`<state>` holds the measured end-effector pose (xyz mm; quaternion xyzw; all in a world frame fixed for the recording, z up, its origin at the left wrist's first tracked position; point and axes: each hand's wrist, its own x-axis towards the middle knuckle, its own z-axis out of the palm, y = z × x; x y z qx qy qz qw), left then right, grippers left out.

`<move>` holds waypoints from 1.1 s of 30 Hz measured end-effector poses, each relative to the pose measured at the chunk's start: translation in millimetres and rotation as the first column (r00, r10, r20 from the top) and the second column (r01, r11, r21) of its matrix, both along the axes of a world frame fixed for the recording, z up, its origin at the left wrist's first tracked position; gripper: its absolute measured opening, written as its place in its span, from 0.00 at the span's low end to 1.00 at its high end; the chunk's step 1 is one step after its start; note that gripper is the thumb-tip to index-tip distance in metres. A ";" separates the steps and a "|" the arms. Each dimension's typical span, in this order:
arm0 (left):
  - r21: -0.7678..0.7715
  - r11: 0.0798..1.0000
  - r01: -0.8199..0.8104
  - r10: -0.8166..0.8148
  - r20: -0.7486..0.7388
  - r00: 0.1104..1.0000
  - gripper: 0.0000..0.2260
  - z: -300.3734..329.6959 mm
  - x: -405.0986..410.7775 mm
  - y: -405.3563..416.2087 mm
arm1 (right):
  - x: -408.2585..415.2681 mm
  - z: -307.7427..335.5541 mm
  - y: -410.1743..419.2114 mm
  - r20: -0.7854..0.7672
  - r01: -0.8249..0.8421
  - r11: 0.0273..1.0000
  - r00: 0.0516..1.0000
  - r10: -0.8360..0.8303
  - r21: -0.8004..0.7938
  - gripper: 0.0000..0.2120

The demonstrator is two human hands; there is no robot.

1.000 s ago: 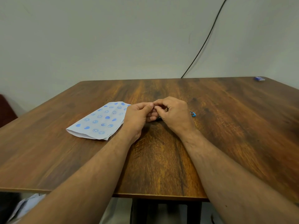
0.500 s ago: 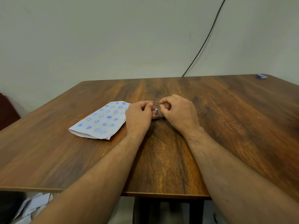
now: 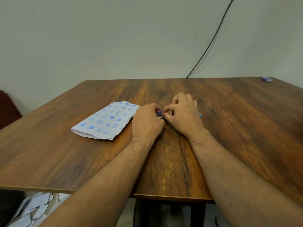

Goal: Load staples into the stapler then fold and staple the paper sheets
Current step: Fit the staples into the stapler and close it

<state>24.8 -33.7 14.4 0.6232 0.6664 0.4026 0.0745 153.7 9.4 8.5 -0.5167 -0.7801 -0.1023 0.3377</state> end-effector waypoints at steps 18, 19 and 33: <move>-0.078 0.995 -0.064 0.051 -0.158 0.986 0.12 -0.3 4.5 -0.9 | 6.5 -0.4 2.1 -0.116 -0.044 0.988 0.993 0.027 -0.147 0.05; -0.072 0.996 -0.058 0.047 -0.146 0.988 0.12 -0.2 4.3 -1.2 | 7.7 0.3 1.3 -0.119 -0.049 0.988 0.992 0.031 -0.149 0.05; -0.040 0.999 -0.012 0.008 -0.106 0.994 0.11 -1.1 2.7 0.6 | 11.9 4.8 -0.8 0.052 -0.040 0.991 0.998 0.047 -0.129 0.07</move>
